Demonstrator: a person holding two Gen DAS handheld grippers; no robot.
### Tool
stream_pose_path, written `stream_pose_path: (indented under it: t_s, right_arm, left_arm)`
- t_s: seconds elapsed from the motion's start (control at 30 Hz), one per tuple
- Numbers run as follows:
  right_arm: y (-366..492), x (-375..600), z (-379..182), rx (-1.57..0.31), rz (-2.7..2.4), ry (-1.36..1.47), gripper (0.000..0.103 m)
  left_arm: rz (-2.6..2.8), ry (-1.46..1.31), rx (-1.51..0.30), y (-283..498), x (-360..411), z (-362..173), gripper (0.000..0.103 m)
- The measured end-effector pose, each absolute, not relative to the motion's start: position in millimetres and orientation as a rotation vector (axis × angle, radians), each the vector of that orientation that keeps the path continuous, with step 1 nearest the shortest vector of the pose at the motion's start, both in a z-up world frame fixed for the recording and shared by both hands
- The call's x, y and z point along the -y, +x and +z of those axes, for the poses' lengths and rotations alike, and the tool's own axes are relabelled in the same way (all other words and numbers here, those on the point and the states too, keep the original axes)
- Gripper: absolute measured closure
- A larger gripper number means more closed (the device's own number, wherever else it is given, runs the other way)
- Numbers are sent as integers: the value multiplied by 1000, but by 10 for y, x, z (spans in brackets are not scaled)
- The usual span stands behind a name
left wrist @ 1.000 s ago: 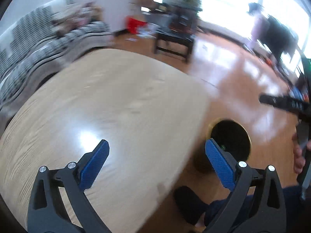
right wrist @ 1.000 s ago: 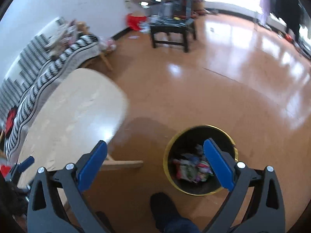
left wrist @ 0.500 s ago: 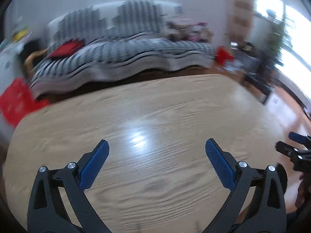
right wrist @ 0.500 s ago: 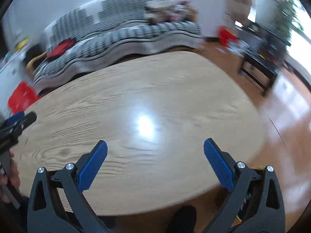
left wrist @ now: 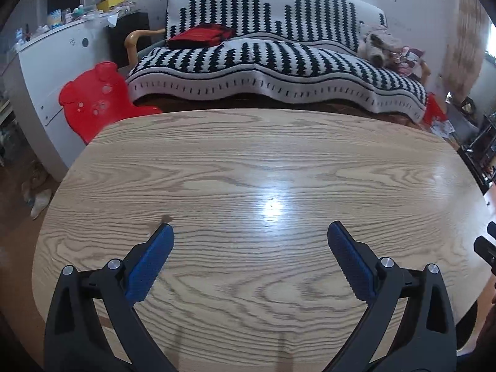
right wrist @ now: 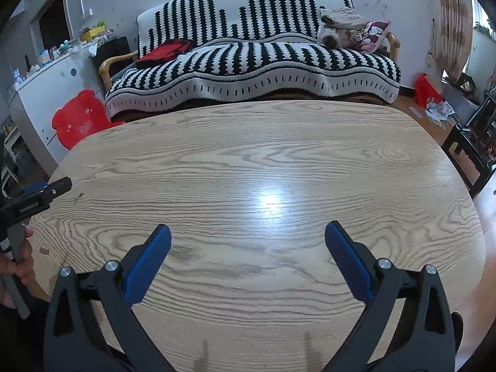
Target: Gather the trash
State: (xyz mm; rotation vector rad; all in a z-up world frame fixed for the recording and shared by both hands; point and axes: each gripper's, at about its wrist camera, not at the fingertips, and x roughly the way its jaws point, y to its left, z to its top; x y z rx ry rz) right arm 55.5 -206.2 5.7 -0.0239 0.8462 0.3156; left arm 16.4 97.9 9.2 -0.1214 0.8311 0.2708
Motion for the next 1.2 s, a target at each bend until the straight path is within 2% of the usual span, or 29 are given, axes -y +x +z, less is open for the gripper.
stream_pose_path:
  t_s: [1.2]
  right_arm:
    - [443, 2071, 49, -851, 323, -83, 7]
  left_arm:
    - [254, -73, -844, 287, -915, 24, 7]
